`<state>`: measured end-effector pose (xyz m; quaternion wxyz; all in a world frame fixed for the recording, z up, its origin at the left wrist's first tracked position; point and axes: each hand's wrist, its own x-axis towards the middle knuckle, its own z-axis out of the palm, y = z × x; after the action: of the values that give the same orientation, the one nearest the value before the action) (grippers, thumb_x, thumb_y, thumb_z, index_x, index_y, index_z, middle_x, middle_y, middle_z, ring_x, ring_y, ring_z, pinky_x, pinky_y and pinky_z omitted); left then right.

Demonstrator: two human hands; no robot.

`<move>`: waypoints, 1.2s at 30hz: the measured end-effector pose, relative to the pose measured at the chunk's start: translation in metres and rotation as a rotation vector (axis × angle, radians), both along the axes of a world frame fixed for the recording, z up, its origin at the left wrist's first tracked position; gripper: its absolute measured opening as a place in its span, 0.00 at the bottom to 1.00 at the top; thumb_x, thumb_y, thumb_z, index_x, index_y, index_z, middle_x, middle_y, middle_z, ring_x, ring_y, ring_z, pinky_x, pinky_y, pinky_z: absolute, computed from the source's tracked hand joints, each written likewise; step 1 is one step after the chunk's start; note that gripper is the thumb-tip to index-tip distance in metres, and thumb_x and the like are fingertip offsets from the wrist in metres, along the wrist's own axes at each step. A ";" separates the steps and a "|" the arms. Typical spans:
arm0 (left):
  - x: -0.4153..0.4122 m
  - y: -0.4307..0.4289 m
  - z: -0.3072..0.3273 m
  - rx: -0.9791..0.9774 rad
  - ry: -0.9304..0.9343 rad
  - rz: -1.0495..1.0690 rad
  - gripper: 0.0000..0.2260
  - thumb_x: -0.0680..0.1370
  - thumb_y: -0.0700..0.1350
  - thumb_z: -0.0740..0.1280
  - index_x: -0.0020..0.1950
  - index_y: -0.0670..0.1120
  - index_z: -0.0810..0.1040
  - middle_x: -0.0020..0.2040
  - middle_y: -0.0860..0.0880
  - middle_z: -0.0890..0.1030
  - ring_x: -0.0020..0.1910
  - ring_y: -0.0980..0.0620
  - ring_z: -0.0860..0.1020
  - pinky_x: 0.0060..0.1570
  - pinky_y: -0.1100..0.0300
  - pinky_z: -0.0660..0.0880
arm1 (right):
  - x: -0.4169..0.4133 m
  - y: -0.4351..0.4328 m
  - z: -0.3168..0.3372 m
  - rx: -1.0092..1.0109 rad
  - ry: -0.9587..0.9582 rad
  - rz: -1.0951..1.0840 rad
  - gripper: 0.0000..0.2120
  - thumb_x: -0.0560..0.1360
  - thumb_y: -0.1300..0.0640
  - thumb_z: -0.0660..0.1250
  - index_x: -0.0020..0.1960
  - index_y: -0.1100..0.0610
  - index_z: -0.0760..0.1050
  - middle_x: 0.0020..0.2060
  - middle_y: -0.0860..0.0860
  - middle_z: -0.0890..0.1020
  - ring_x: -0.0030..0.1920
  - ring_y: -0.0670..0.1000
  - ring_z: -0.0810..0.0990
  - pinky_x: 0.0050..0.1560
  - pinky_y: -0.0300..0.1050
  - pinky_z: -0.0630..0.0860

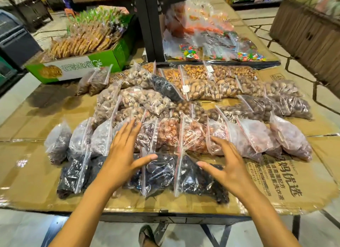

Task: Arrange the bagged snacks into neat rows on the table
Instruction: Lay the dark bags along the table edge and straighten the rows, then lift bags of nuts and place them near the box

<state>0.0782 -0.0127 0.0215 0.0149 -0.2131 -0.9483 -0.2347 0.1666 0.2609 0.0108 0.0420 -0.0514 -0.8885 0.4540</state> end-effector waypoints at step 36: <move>-0.439 -0.026 -0.046 0.228 -0.109 -0.164 0.38 0.60 0.68 0.73 0.63 0.46 0.73 0.59 0.46 0.79 0.57 0.45 0.77 0.56 0.49 0.74 | -0.297 -0.137 -0.030 0.081 -0.388 -0.475 0.51 0.55 0.39 0.76 0.70 0.56 0.59 0.62 0.54 0.73 0.55 0.54 0.76 0.52 0.47 0.77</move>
<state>-0.3604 -0.0390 -0.0243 -0.0317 -0.2738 -0.8944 -0.3523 -0.1302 0.1235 -0.0189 -0.0215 -0.3416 -0.8605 0.3774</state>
